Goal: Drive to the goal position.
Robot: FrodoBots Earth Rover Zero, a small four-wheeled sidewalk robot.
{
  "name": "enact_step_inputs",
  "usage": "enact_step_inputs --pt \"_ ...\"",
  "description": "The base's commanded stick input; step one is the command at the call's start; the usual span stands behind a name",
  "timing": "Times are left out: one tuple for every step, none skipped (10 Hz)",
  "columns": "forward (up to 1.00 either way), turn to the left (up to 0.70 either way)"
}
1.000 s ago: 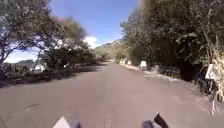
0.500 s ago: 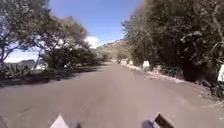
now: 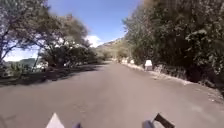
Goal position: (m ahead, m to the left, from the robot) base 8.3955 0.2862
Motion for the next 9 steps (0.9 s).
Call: enact_step_inputs --pt "0.5 0.0" --pt "0.5 0.0" --pt "0.5 0.0" --pt "0.5 0.0" --pt "0.5 0.0" --pt "0.5 0.0" --pt "0.5 0.0" --pt "0.5 0.0" --pt "0.5 0.0"
